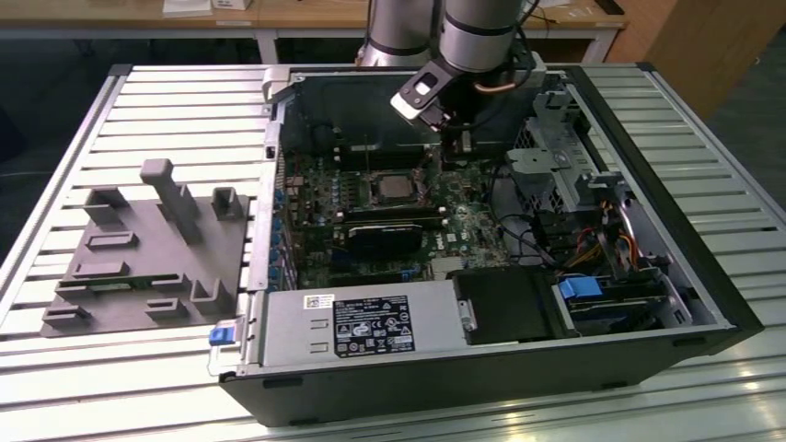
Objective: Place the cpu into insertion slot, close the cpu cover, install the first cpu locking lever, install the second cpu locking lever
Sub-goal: 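Close the cpu cover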
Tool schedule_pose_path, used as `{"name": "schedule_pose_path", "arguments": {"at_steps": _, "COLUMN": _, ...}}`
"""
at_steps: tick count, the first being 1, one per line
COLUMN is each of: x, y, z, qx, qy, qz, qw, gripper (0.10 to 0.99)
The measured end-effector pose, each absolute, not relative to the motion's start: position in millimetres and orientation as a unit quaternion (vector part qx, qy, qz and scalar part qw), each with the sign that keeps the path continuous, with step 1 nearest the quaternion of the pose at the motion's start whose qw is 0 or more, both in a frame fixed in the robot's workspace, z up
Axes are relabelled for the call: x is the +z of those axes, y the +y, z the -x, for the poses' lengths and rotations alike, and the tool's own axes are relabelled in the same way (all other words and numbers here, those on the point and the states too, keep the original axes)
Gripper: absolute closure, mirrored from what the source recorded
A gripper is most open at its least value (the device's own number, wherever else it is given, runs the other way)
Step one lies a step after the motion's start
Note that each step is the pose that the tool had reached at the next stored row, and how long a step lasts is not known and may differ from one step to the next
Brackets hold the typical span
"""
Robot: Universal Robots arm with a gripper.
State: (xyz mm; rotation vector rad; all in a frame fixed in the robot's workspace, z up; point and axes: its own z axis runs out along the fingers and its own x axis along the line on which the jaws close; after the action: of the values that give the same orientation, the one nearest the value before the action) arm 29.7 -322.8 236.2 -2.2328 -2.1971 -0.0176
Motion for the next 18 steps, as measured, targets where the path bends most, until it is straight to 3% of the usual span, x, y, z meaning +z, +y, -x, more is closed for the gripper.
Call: {"name": "schedule_pose_path", "arguments": {"at_steps": 18, "x": 236, "y": -323, "z": -2, "qx": -0.007, "qy": -0.701, "qz": 0.713, "qw": 0.003, "gripper": 0.98}}
